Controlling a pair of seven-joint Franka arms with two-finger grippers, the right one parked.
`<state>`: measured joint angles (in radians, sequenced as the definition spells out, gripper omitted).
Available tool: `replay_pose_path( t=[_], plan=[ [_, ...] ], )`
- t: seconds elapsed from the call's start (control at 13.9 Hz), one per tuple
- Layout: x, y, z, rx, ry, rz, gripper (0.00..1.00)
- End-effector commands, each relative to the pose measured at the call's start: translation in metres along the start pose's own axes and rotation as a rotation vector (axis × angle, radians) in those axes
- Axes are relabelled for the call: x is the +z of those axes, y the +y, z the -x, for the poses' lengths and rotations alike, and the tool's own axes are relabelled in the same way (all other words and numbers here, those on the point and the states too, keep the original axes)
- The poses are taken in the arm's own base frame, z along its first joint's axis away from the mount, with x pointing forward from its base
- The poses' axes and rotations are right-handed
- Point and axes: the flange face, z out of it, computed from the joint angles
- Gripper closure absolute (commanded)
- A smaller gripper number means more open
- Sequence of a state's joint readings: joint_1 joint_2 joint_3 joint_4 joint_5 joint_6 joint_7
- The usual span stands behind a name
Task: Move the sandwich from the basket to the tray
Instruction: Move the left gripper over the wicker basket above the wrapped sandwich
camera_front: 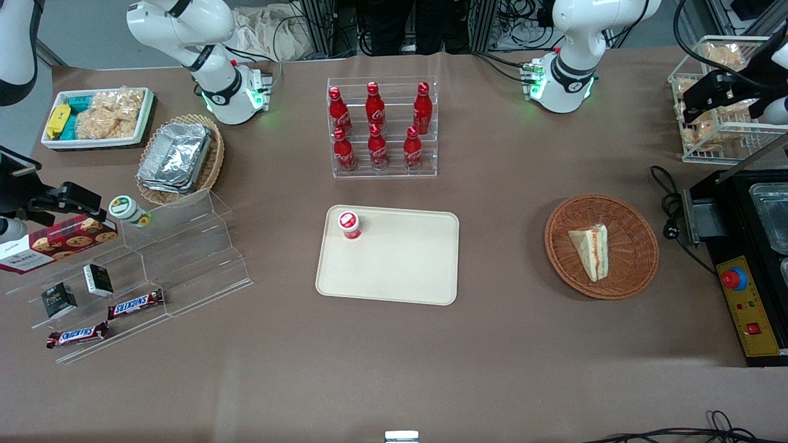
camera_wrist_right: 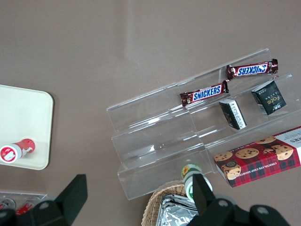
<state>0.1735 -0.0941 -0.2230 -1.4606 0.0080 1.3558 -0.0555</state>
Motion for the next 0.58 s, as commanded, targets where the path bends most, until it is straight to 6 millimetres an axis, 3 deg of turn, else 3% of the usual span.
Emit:
replay_pose_path(
  t=[0.0,0.5],
  plan=[
    [0.002,0.000,-0.003,0.016,0.032,-0.005,0.00],
    [0.014,-0.002,-0.012,0.017,0.011,-0.007,0.00]
  ],
)
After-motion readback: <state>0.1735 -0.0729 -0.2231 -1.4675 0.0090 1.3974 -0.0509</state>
